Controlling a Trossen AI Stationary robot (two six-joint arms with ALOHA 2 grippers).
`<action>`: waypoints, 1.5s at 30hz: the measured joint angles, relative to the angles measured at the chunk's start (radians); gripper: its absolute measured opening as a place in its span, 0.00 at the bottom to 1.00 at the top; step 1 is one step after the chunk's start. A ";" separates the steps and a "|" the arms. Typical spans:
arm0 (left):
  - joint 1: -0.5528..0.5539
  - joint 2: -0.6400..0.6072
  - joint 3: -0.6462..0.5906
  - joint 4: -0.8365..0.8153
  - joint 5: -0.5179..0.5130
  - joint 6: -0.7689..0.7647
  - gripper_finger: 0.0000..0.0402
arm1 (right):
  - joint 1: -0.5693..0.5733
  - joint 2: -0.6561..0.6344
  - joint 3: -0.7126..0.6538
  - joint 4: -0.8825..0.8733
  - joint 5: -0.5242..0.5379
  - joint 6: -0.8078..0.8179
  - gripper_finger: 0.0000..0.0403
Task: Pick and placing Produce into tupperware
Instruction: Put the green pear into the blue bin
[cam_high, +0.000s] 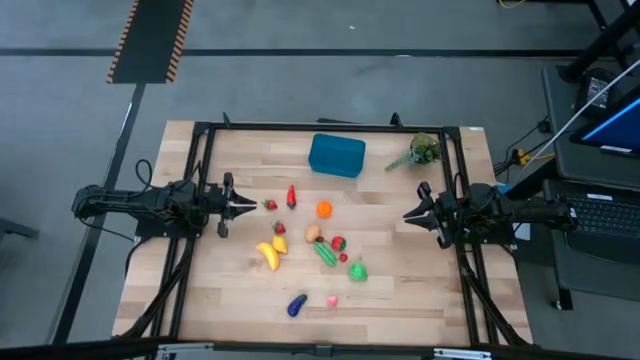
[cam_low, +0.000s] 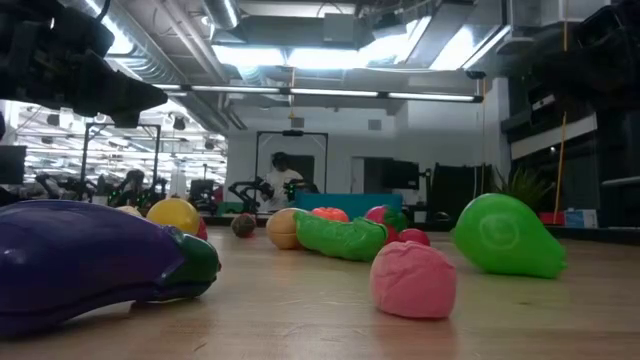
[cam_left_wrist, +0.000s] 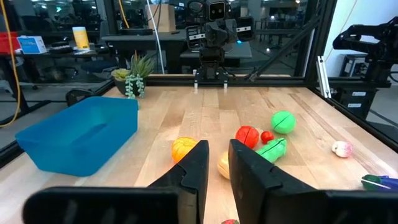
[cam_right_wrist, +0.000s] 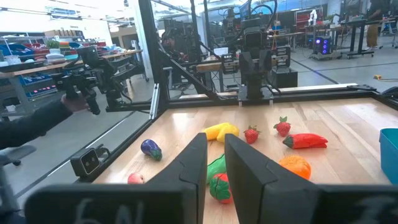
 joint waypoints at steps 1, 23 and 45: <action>0.000 0.000 0.000 0.000 0.000 0.001 0.15 | 0.000 0.000 0.000 0.000 0.000 0.000 0.15; 0.000 0.000 0.000 0.013 -0.068 0.019 0.21 | 0.000 0.000 0.000 0.001 0.000 -0.054 0.15; 0.020 0.077 0.000 0.210 -0.082 -0.029 0.08 | 0.000 0.039 0.000 0.033 0.108 -0.035 0.11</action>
